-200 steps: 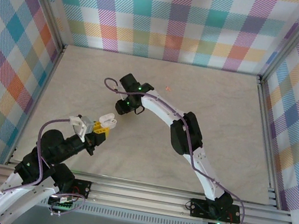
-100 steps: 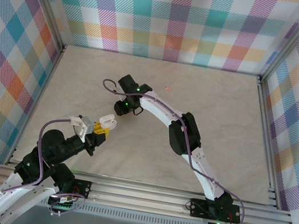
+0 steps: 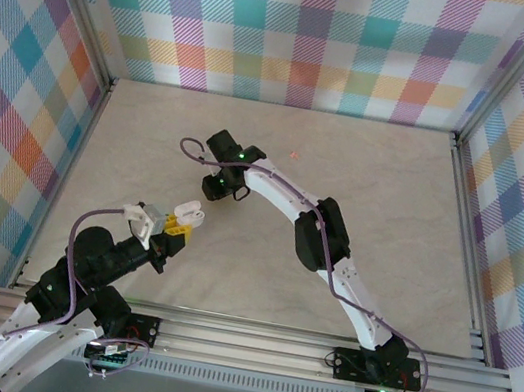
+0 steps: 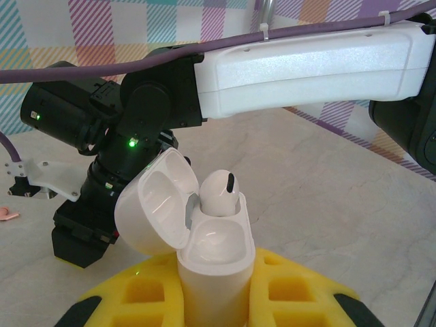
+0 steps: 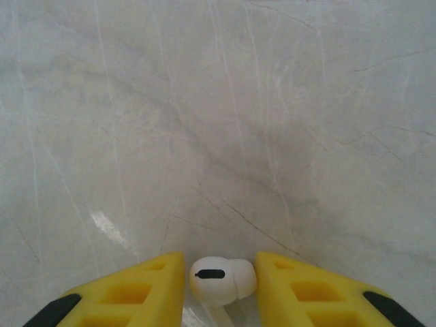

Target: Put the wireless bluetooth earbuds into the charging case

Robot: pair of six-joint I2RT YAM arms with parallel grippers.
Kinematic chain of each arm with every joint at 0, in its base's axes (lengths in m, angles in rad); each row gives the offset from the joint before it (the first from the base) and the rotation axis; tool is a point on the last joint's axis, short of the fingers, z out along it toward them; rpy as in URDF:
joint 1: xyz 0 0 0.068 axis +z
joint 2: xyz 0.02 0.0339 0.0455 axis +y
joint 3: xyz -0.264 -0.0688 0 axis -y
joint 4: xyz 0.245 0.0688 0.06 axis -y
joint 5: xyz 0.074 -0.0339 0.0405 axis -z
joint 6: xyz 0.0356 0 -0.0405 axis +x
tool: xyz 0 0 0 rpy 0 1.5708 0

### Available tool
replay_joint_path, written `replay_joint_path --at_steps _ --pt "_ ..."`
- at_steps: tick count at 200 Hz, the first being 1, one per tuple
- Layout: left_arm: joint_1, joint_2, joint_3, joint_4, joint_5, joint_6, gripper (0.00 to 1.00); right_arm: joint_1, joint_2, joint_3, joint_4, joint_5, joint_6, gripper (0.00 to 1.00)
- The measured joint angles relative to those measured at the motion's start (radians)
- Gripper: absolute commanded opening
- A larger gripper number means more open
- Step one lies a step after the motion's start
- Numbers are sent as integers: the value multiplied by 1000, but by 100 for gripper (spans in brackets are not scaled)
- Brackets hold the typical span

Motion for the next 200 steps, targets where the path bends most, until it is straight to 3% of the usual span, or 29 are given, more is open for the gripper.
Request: replay_joint_path --at_steps 52,200 --pt "0 0 0 0 0 0 0 0 -9 -18 10 12 16 29" --pt "0 48 0 33 10 0 0 -68 -266 -425 180 11 141 26"
